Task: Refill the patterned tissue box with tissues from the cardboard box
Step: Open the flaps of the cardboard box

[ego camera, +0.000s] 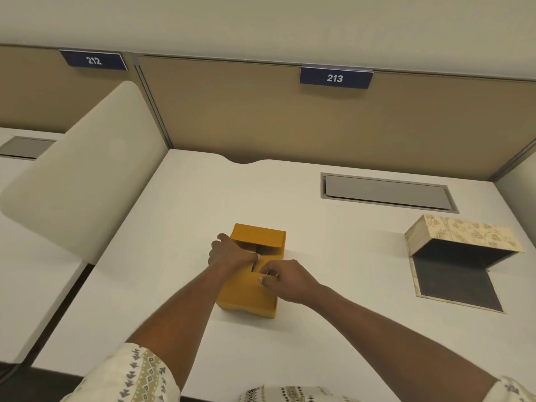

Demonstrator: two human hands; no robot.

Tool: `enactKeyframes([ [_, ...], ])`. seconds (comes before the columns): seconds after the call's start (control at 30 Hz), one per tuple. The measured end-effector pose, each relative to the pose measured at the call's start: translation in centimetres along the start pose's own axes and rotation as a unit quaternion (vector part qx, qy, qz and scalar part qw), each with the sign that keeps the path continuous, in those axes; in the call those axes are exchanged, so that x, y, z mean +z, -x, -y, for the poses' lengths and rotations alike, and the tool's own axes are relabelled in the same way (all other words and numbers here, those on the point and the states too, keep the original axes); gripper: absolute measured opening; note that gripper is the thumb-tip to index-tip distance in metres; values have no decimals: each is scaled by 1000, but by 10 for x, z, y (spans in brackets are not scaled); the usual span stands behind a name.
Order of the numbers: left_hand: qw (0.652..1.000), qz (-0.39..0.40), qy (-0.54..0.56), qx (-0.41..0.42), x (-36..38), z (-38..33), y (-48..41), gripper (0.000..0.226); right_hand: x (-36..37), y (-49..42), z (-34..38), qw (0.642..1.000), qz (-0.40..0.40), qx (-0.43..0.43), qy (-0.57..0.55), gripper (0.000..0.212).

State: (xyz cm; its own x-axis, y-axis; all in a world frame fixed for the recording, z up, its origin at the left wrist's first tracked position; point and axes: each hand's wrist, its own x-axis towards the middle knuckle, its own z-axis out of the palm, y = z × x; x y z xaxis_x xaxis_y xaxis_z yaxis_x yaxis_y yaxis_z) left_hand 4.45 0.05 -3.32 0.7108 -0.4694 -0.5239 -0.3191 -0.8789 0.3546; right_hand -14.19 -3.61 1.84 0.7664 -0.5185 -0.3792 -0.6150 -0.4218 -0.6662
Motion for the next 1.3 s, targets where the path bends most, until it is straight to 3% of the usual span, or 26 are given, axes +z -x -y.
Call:
enactKeyframes([
  [0.13, 1000, 19, 7, -9, -3, -1, -2, 116, -2, 4, 9, 1000, -2, -22, -14, 22],
  [0.23, 998, 61, 13, -29, -8, -3, -5, 120, -2, 8, 12, 997, -6, -38, -62, 33],
  [0.37, 996, 87, -18, -29, -11, -5, -3, 119, 7, 15, 14, 983, 102, -8, -149, 40],
  [0.47, 997, 73, -30, -16, -8, -1, 0, 120, 19, 11, 10, 975, 174, -1, -140, 43],
  [0.57, 998, 52, -26, 8, -4, 6, 1, 119, 30, 3, 5, 978, 192, -20, -81, 35],
  [0.7, 999, 20, -29, 36, -1, 12, 5, 112, 40, -9, 0, 983, 111, -113, 98, 29],
  [0.9, 999, 11, -16, 38, -3, 10, 11, 96, 44, -24, -10, 955, 32, -184, 230, 28],
  [1.07, 998, 50, 28, 40, -16, 9, 10, 97, 47, -32, -15, 923, 33, -221, 314, 35],
  [1.3, 981, 81, 176, 17, -36, 20, 4, 38, 41, -47, -9, 886, 94, -220, 397, 46],
])
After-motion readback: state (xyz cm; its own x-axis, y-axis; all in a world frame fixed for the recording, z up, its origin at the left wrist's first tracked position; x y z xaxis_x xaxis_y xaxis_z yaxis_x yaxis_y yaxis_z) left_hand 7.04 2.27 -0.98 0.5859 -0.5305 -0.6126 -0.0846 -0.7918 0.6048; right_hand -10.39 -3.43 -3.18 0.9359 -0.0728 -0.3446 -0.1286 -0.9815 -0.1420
